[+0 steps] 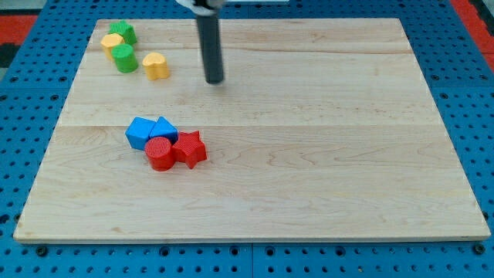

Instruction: Separate red blocks from blue blocks

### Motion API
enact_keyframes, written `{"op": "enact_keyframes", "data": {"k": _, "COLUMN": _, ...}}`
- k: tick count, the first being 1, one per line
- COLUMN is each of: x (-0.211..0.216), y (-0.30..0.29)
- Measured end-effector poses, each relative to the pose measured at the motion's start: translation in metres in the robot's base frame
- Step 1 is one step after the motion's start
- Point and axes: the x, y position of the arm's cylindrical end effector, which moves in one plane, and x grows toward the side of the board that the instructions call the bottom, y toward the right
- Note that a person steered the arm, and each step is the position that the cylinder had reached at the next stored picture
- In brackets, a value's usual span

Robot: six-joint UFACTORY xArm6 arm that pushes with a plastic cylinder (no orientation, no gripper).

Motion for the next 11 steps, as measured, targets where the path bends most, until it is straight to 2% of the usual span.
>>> {"op": "enact_keyframes", "data": {"k": 1, "x": 0.066, "y": 0.027}}
{"op": "enact_keyframes", "data": {"k": 2, "x": 0.083, "y": -0.017}}
{"op": "enact_keyframes", "data": {"k": 3, "x": 0.092, "y": -0.019}}
{"op": "enact_keyframes", "data": {"k": 4, "x": 0.092, "y": -0.079}}
{"op": "enact_keyframes", "data": {"k": 5, "x": 0.095, "y": -0.094}}
{"op": "enact_keyframes", "data": {"k": 9, "x": 0.097, "y": -0.111}}
{"op": "enact_keyframes", "data": {"k": 10, "x": 0.111, "y": -0.112}}
{"op": "enact_keyframes", "data": {"k": 11, "x": 0.111, "y": -0.138}}
